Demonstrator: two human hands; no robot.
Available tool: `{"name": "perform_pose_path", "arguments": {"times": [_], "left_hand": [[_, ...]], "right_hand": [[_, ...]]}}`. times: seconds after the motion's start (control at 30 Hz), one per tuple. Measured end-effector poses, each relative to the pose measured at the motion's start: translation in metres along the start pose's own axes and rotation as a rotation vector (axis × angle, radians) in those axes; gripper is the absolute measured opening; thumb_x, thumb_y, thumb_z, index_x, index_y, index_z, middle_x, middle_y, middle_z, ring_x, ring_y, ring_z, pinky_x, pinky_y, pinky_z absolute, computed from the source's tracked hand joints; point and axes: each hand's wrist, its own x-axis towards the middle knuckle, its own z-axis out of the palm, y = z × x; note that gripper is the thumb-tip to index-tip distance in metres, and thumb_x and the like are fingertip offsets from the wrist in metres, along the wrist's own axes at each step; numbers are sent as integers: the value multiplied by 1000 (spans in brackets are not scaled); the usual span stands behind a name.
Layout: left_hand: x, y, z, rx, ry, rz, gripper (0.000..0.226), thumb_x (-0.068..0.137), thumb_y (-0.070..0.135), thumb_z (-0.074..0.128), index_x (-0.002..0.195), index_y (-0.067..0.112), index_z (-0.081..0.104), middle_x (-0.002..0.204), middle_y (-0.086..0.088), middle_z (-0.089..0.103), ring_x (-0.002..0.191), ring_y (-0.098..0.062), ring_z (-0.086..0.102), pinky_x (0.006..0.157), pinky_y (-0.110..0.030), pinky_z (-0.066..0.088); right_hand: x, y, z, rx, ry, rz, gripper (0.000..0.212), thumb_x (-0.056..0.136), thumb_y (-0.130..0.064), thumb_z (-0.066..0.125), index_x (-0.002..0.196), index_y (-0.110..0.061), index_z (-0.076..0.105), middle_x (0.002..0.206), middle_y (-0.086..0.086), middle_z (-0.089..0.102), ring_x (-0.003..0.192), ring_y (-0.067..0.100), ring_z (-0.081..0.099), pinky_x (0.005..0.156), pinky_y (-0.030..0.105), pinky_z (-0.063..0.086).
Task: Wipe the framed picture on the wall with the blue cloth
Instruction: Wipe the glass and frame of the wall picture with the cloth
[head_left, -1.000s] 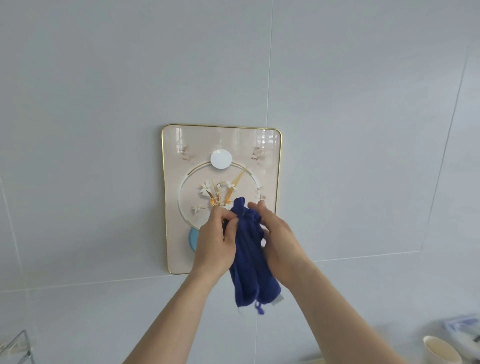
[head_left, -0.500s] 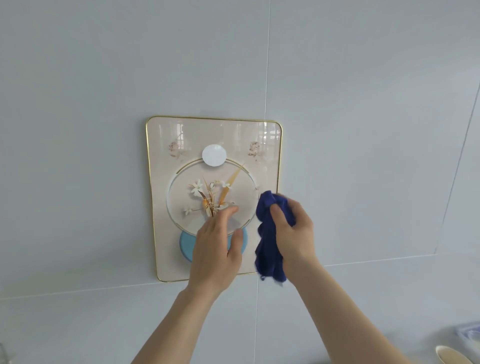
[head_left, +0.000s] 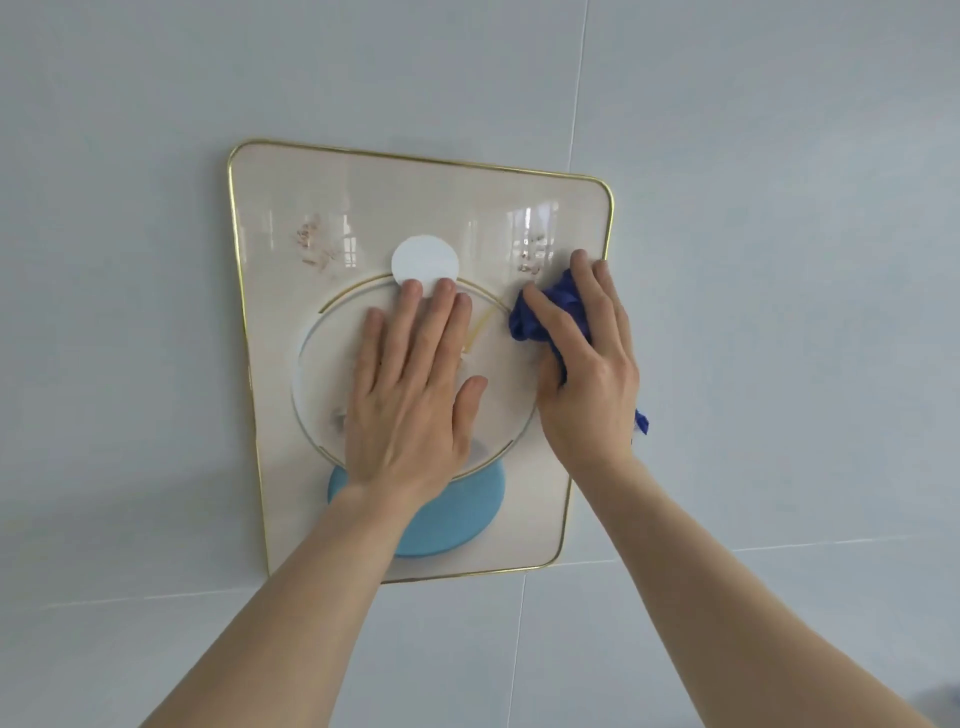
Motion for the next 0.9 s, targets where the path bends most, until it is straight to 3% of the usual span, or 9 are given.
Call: {"name": "perform_pose_path", "arguments": {"times": [0.07, 0.17, 0.23, 0.33, 0.43, 0.57, 0.9], "left_hand": [[-1, -3, 11, 26, 24, 11, 66, 107, 44, 24, 165, 14, 12, 174, -2, 9, 161, -28, 5, 131, -52, 10], [-1, -2, 23, 44, 92, -1, 67, 107, 46, 23, 165, 15, 11, 173, 0, 6, 161, -26, 6, 131, -50, 5], [0, -2, 30, 48, 134, -9, 66, 107, 47, 22, 165, 16, 13, 172, 1, 5, 161, -26, 8, 131, -48, 1], [1, -2, 33, 46, 166, -10, 66, 107, 47, 21, 164, 16, 14, 171, 2, 5, 161, -26, 11, 131, -47, 0], [0, -2, 33, 39, 179, -5, 65, 107, 45, 23, 164, 15, 17, 172, 0, 10, 160, -26, 12, 131, -48, 4], [1, -2, 33, 25, 191, -4, 64, 107, 44, 24, 164, 14, 19, 172, -1, 16, 160, -26, 12, 131, -49, 6], [0, -2, 31, 14, 184, 11, 64, 107, 43, 25, 164, 14, 18, 172, -1, 13, 160, -27, 12, 131, -50, 8]], "right_hand": [[-5, 1, 9, -5, 7, -43, 40, 102, -1, 52, 137, -13, 68, 161, 19, 45, 154, 38, 36, 125, 20, 23], [-11, 3, 16, 29, 24, -106, 40, 104, -15, 48, 139, -5, 64, 158, 28, 44, 154, 44, 34, 128, 45, 29], [-15, 4, 20, 37, 21, -119, 45, 108, -25, 39, 139, -4, 64, 158, 30, 43, 154, 45, 32, 127, 51, 31], [-22, 7, 24, 7, 37, -128, 45, 110, -25, 36, 138, -6, 66, 157, 27, 44, 153, 43, 34, 127, 49, 32], [-43, 11, 29, -11, 34, -180, 33, 106, -13, 52, 133, -7, 69, 155, 23, 45, 150, 44, 39, 127, 44, 30], [-73, 16, 29, -21, -3, -196, 33, 99, 1, 65, 130, -7, 72, 152, 20, 49, 148, 44, 43, 124, 48, 37], [-87, 22, 12, -90, -115, -246, 51, 93, 20, 54, 131, -9, 72, 151, 14, 57, 147, 39, 46, 116, 48, 49]]}}
